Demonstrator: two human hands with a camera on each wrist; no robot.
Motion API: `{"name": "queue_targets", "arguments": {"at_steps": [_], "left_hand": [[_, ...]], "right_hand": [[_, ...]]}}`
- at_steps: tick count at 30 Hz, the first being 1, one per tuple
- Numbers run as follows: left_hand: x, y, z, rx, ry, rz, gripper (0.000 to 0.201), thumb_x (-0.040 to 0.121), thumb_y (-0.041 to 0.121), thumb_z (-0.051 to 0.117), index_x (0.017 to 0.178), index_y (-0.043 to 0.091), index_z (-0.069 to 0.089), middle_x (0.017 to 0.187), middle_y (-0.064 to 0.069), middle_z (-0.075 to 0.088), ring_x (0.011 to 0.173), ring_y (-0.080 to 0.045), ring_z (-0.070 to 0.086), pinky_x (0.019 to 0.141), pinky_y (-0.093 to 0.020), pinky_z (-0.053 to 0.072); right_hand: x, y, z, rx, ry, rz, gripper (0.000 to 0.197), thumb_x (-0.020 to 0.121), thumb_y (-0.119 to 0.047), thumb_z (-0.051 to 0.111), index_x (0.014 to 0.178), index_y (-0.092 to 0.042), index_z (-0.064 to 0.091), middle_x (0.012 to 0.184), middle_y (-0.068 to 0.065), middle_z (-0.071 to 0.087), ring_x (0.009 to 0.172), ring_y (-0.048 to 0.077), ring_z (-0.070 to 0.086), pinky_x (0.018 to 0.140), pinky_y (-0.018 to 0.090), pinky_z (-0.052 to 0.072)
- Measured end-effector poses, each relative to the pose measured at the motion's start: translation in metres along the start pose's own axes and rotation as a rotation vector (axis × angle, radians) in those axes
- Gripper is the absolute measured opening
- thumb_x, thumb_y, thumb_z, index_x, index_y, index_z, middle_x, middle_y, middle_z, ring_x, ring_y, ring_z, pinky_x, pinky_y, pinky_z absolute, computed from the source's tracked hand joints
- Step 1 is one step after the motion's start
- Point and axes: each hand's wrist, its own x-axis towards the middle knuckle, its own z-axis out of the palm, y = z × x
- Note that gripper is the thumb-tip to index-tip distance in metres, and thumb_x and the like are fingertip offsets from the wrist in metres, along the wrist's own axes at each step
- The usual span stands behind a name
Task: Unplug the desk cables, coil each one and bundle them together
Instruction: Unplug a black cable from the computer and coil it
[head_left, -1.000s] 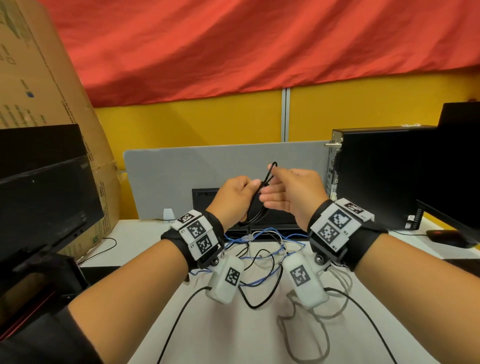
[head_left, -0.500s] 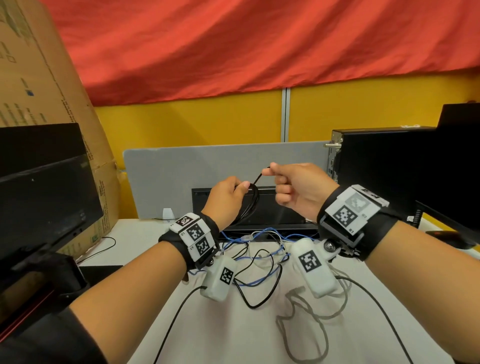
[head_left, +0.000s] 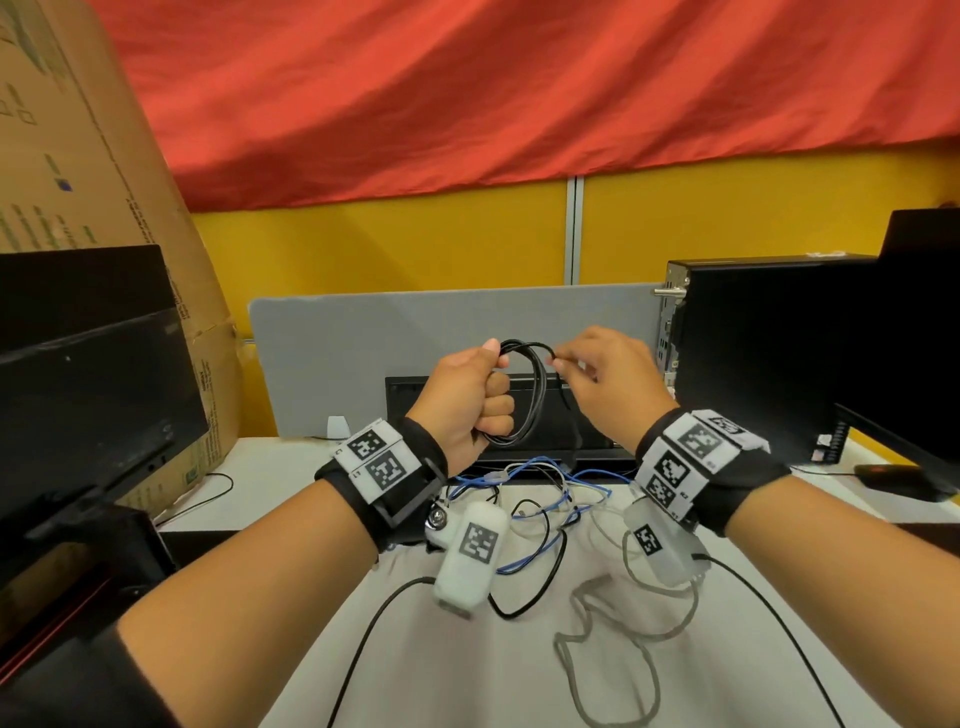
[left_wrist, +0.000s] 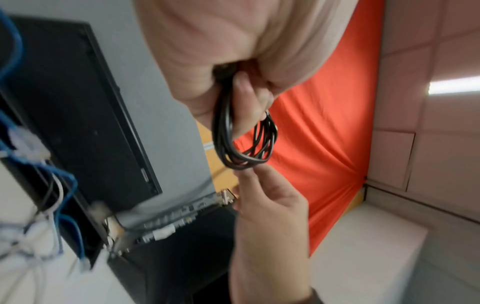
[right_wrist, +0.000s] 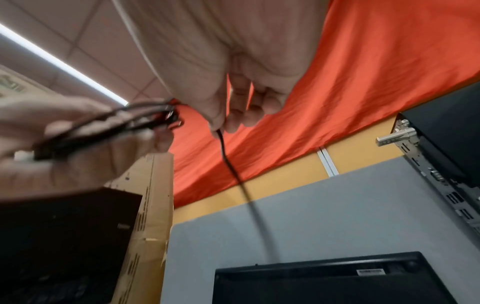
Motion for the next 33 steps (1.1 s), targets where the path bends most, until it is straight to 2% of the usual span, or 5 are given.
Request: {"name": "queue_targets", "arguments": {"at_steps": [5,14,23,28,33], "left_hand": [[-0.002,-0.004,0.015,-0.059,0.004,0.034,0.027,0.105,0.028,0.036,0.083,0.015,0.044,0.046,0.008,0.027,0.034,-0.004,0.019,0.032,-0.014,0.02],[0.003,-0.008,0.015,-0.021,0.102,0.148,0.026,0.106,0.028,0.033,0.087,0.013,0.043,0.046,0.007,0.025,0.034,-0.004,0.02,0.032,-0.015,0.021],[0.006,-0.012,0.007,0.122,0.096,0.173,0.027,0.105,0.029,0.037,0.086,0.013,0.047,0.055,0.002,0.029,0.04,-0.007,0.024,0.037,-0.019,0.024],[0.011,-0.011,-0.001,0.203,0.096,0.231,0.029,0.104,0.031,0.039,0.084,0.013,0.051,0.059,0.0,0.031,0.047,-0.01,0.025,0.039,-0.02,0.026],[0.014,-0.008,-0.006,0.276,0.074,0.289,0.029,0.103,0.029,0.041,0.084,0.011,0.052,0.067,-0.013,0.034,0.051,-0.015,0.029,0.039,-0.02,0.026]], "right_hand": [[-0.007,-0.009,0.014,0.429,0.044,0.192,0.015,0.089,-0.015,0.066,0.083,-0.025,0.076,0.057,-0.009,0.063,0.052,0.001,0.049,0.052,0.014,0.039],[-0.01,-0.033,-0.002,1.422,-0.164,0.66,0.021,0.093,-0.005,0.05,0.101,0.008,0.064,0.09,0.019,0.066,0.08,0.023,0.066,0.072,0.029,0.058],[-0.011,-0.045,-0.007,0.969,-0.24,0.59,0.015,0.09,-0.015,0.065,0.075,-0.016,0.067,0.088,0.004,0.071,0.08,0.015,0.062,0.073,0.032,0.037],[-0.008,-0.047,-0.011,1.044,-0.368,0.563,0.02,0.098,-0.017,0.051,0.082,-0.014,0.062,0.068,-0.005,0.065,0.057,0.005,0.062,0.065,0.029,0.03],[-0.01,-0.052,-0.014,1.031,-0.499,0.559,0.034,0.097,-0.033,0.051,0.065,-0.021,0.053,0.069,-0.005,0.057,0.067,0.01,0.062,0.068,0.032,0.032]]}}
